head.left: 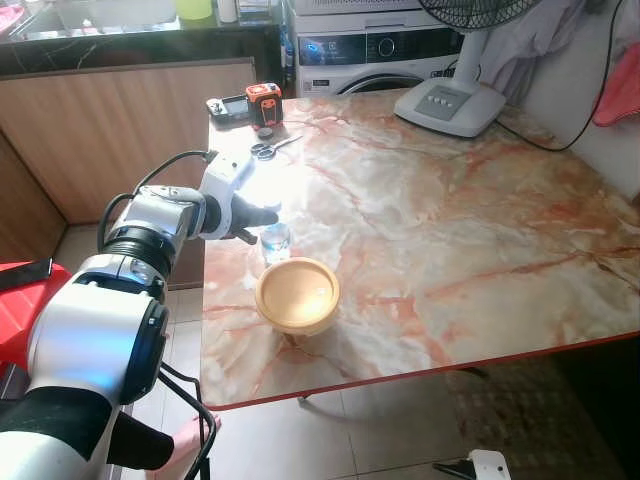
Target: Restocking fridge
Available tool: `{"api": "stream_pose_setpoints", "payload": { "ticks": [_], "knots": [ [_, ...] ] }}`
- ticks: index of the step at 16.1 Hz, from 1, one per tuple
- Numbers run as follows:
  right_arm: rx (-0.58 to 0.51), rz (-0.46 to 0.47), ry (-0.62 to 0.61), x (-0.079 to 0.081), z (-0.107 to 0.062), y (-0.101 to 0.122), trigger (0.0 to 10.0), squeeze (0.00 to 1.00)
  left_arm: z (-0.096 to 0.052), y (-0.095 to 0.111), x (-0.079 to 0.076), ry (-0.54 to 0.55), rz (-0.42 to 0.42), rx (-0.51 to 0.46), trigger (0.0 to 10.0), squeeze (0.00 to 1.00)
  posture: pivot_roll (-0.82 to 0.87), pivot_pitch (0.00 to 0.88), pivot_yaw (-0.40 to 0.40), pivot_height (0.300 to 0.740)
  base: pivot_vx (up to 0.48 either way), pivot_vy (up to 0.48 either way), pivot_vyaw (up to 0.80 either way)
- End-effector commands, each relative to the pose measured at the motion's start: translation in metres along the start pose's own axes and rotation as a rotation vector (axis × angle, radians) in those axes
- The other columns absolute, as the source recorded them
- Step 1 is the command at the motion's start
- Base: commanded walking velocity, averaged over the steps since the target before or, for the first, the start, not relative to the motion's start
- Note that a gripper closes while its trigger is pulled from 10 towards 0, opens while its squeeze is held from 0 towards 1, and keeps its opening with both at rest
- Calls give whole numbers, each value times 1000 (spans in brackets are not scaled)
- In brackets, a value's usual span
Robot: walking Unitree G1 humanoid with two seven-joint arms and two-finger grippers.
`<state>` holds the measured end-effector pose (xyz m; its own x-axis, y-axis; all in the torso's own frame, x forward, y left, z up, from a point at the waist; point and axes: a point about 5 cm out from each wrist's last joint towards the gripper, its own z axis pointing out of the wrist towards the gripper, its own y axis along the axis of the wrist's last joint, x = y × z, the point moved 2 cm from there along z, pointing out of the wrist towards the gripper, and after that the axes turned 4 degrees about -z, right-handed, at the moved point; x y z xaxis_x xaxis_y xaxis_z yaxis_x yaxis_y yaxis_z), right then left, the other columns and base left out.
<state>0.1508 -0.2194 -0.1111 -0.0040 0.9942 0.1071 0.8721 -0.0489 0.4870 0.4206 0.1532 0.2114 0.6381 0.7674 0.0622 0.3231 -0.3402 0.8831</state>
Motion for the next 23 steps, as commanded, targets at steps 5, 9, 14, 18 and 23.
{"api": "stream_pose_setpoints", "payload": {
  "ticks": [5, 9, 14, 18, 23],
  "knots": [
    [23, -2, 1, -1, -1, -4, 10000, 0, -17, -8, 8, -28, 19, 23, 10000, 1000, 106, 26, -17, 740, 0, 0, 0],
    [22, -2, 0, -1, -1, -4, 10000, 0, -21, 1, -2, -18, 9, -38, 10000, 992, 104, 21, -17, 740, 0, 0, 0],
    [25, -6, 2, -1, -1, -5, 10000, 0, -34, 23, -23, -62, 48, -134, 10000, 1000, 107, 12, -17, 740, 0, 0, 0],
    [27, -9, 5, 0, -1, -5, 10000, 0, -47, 49, 1, 89, -6, -198, 10000, 1000, 106, 0, -14, 740, 0, 0, 0],
    [32, -14, 6, -1, -1, -5, 10000, 0, -43, 55, 23, 128, -197, -247, 10000, 0, 103, 2, -22, 740, 0, 0, 0]
  ]
}}
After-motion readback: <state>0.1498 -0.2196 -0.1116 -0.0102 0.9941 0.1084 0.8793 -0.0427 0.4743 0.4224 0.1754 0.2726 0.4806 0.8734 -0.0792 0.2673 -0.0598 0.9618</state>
